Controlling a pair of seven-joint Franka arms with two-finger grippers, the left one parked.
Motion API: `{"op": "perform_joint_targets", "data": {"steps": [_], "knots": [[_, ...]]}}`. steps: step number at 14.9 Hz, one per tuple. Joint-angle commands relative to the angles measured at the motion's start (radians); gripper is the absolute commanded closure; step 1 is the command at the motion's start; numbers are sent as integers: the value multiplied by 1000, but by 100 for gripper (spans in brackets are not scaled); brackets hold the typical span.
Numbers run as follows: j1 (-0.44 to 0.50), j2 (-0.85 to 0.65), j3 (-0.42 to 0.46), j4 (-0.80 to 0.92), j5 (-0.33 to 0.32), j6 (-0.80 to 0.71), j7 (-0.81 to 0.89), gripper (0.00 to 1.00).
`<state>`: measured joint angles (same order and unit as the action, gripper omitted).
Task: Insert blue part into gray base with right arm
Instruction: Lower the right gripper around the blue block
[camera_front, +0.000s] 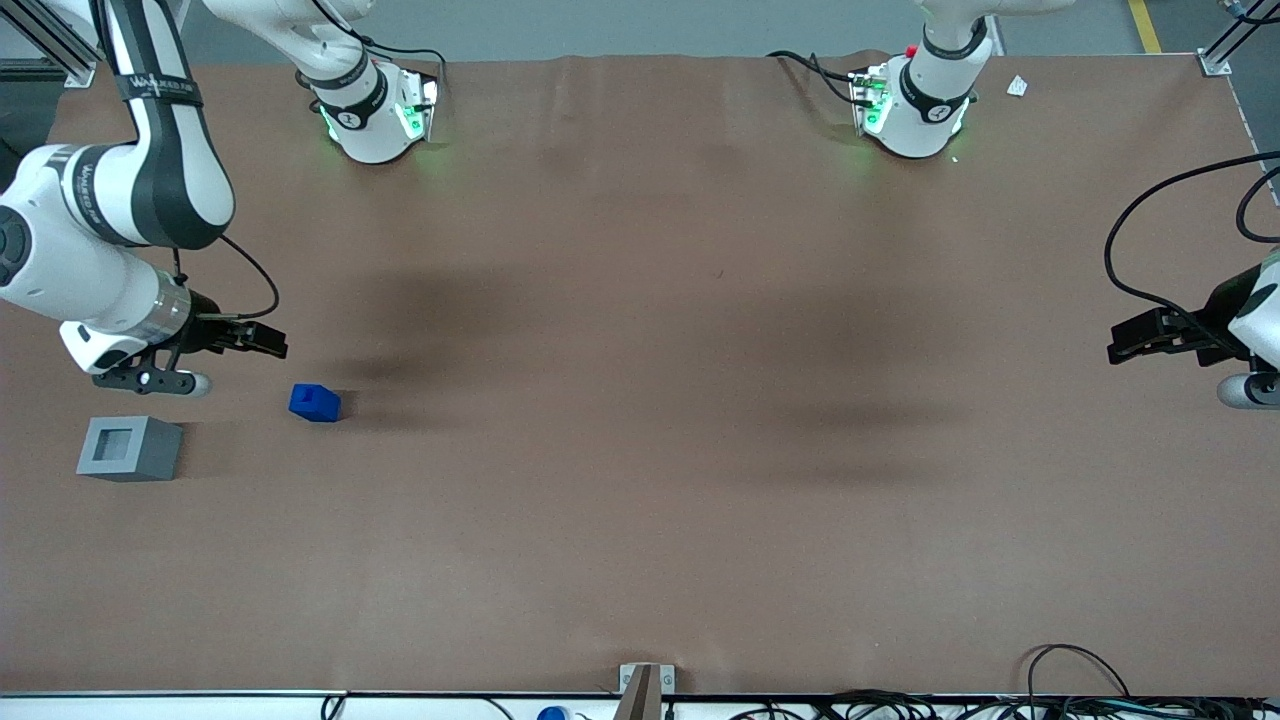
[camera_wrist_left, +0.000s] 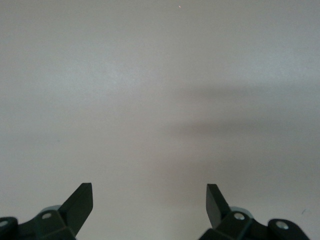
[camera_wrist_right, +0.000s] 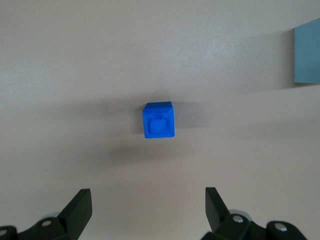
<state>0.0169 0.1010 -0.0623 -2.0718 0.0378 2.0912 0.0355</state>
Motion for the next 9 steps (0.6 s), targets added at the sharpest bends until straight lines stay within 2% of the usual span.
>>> {"op": "perform_joint_targets", "data": {"steps": [1,9], "knots": [[-8,-4,9,-74,-10,87,4,0],[-9,117,10,-74,-7,193,7,0]]}}
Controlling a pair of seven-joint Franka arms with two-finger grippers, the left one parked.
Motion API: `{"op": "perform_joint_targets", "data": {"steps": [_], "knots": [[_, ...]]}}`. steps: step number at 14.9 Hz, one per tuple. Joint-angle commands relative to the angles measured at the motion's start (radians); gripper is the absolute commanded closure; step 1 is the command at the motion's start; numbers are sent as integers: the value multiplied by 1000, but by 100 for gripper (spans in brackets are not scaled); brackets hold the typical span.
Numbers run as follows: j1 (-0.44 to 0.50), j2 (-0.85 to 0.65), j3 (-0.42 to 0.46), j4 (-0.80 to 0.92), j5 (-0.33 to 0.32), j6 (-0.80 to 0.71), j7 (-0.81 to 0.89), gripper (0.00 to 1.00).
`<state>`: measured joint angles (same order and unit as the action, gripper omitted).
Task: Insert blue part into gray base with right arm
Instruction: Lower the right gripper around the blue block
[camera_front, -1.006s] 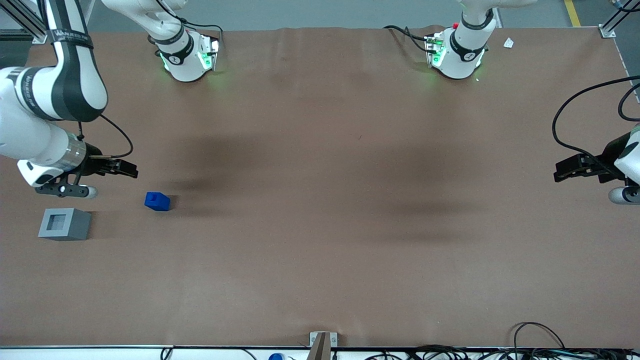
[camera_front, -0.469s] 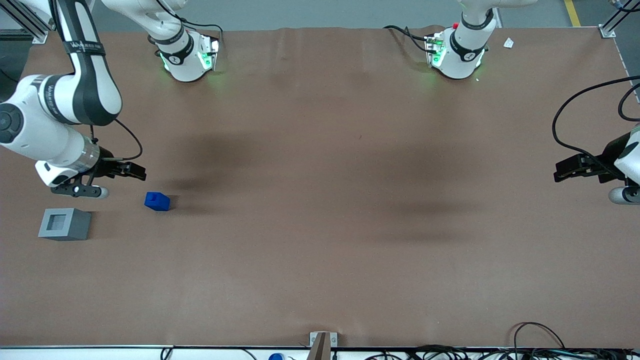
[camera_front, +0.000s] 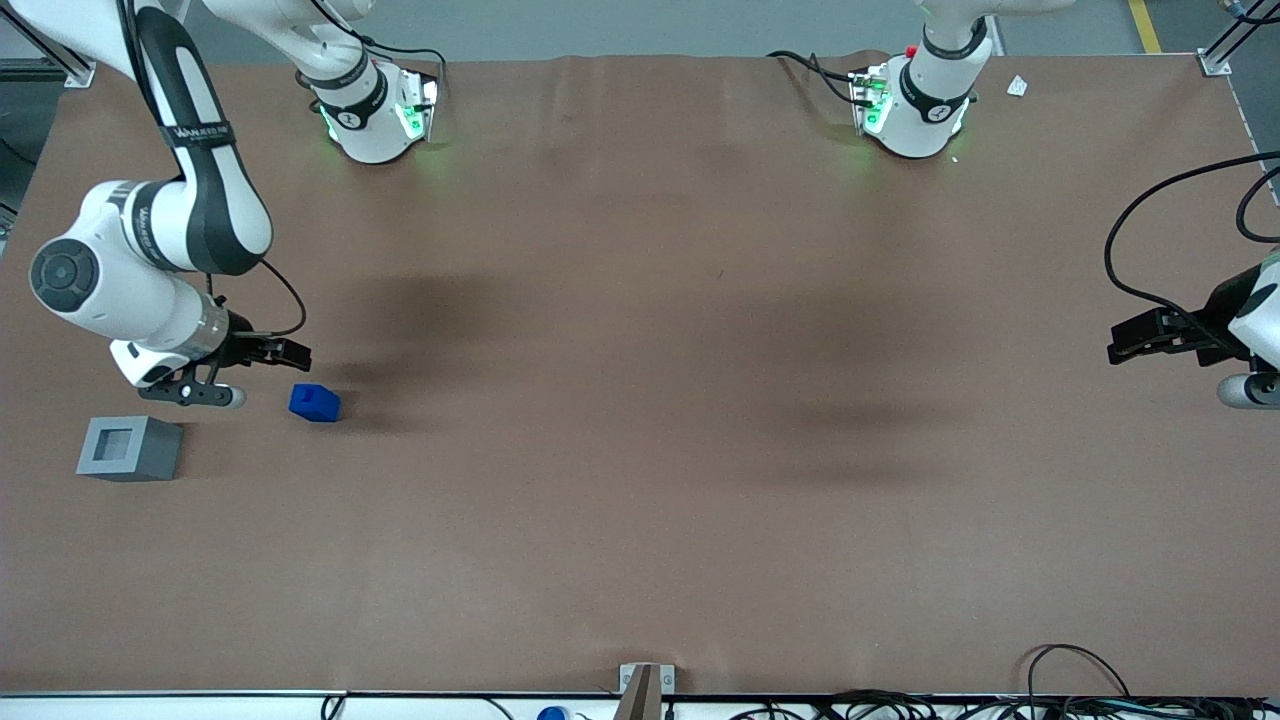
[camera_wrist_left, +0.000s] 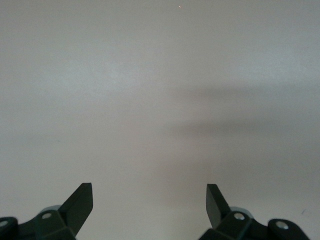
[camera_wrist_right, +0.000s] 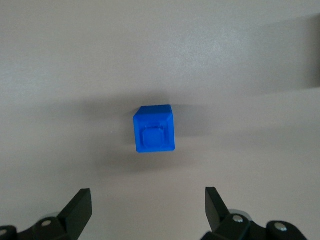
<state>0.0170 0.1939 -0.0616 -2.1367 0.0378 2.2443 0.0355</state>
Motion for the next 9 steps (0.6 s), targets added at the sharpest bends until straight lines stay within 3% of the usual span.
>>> {"op": "perform_joint_targets", "data": {"steps": [1,9], "knots": [[-8,42,9,-9,-9,66,7,0],[-3,168,9,-2,-7,208,6,11]]}}
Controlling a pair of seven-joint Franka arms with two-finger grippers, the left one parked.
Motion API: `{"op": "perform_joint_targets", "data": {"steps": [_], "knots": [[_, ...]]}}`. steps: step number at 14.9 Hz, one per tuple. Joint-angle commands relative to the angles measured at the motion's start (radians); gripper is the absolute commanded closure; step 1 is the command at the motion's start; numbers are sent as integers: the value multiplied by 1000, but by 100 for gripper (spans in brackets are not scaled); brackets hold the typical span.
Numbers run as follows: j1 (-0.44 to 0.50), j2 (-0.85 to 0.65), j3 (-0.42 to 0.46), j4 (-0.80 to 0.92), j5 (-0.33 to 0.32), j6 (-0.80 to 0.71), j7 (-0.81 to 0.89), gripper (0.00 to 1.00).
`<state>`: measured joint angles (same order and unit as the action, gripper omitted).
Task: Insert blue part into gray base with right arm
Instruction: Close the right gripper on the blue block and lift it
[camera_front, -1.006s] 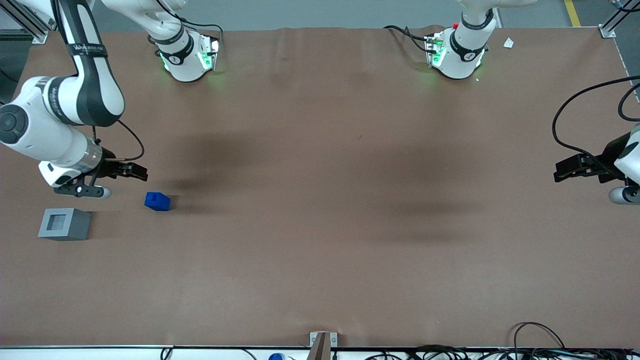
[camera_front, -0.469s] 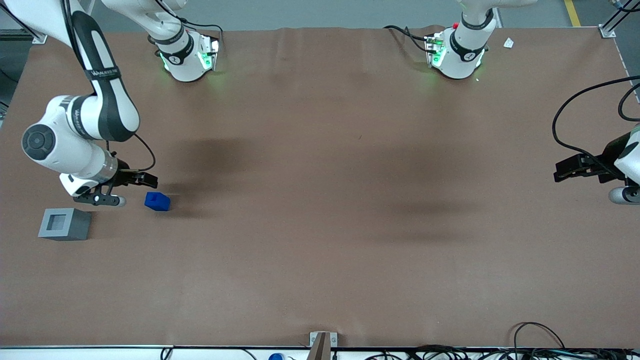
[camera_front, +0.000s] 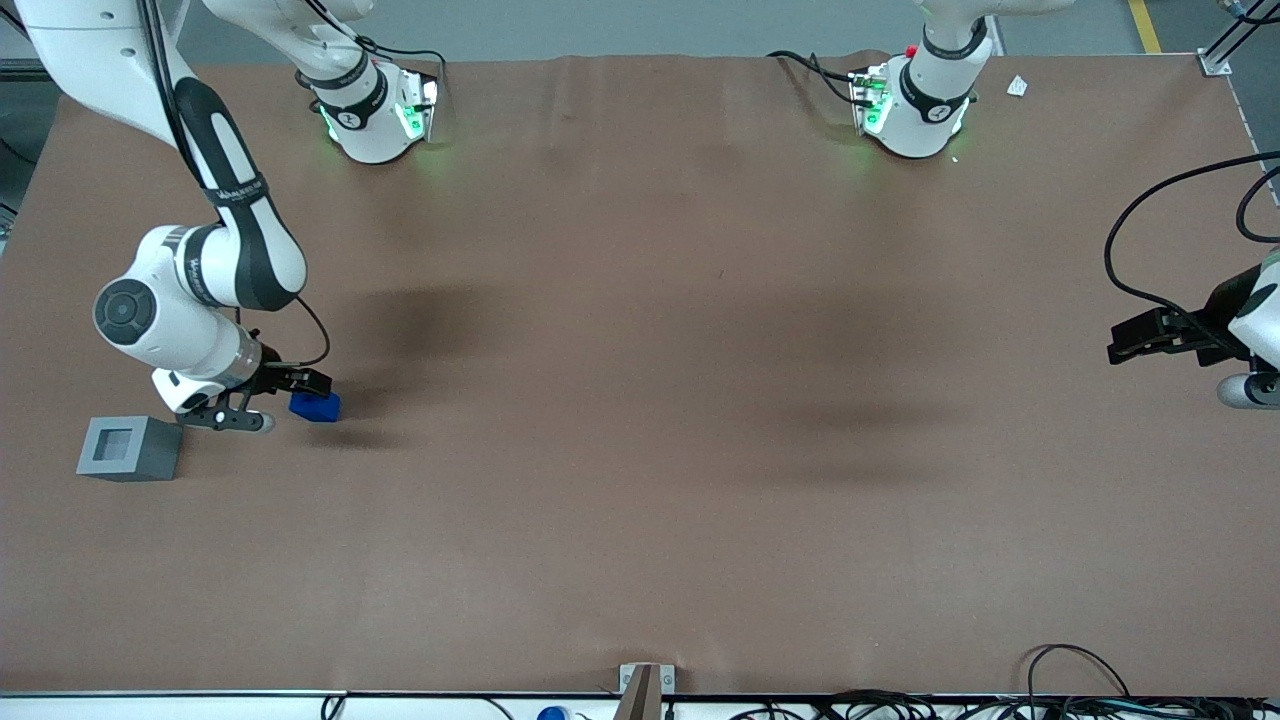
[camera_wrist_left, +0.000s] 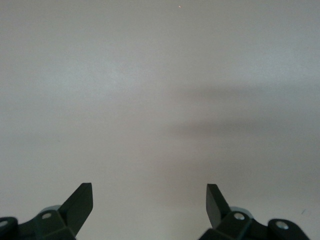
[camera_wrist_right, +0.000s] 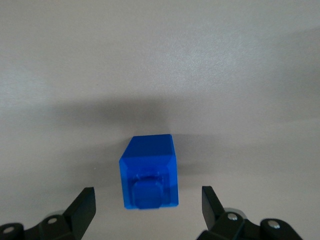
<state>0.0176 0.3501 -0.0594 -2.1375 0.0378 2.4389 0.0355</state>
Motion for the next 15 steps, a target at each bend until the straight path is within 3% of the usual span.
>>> {"op": "perform_joint_targets", "data": {"steps": [1,8,15], "knots": [[-4,13,7,-1,-7,17,7,13],[-2,24,7,11,-7,11,9,42],[-10,24,6,25,-7,-1,-2,90]]}}
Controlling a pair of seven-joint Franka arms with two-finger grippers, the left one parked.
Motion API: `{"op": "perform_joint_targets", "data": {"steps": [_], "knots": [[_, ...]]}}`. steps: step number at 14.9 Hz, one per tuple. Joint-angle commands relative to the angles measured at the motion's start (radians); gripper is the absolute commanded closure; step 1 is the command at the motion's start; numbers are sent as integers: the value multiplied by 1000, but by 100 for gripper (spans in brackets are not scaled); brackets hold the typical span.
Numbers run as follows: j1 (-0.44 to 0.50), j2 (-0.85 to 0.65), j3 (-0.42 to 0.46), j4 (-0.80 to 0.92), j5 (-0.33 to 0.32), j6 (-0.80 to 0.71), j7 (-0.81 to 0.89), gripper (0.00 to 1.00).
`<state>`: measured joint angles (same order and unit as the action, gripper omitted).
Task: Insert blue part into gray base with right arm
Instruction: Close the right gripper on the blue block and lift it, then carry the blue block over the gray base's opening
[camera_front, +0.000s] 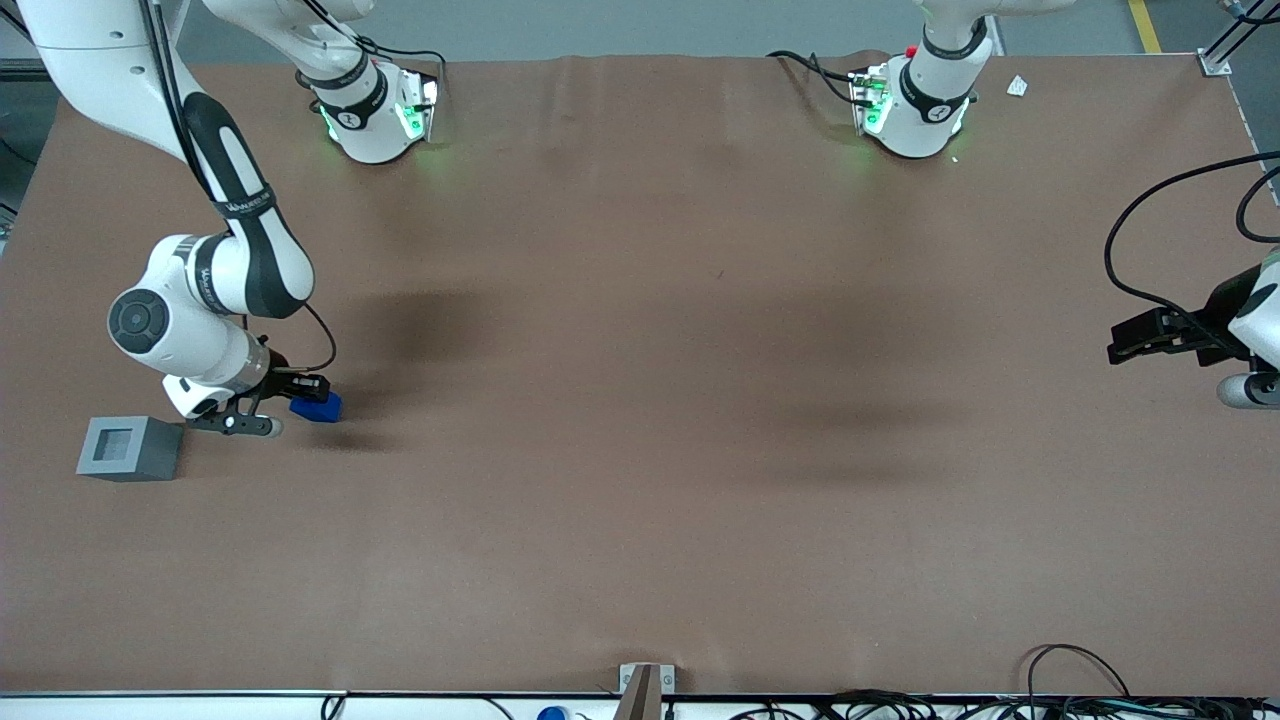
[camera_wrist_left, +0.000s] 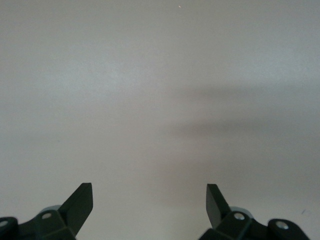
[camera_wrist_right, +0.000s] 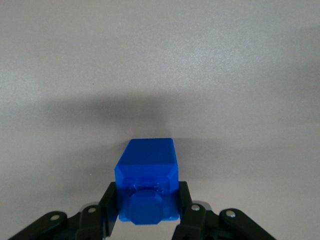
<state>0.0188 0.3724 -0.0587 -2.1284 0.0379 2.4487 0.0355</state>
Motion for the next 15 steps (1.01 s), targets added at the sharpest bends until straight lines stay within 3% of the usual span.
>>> {"op": "perform_joint_targets", "data": {"steps": [1,5,9,15], "knots": [[-13,2,5,19,-9,-19,-3,94],[-37,-10,3,83,-10,-94,-5,96],[-134,-6,5,246,-10,-298,-52,97],[-232,46,3,468,-15,-428,-136,99]]}}
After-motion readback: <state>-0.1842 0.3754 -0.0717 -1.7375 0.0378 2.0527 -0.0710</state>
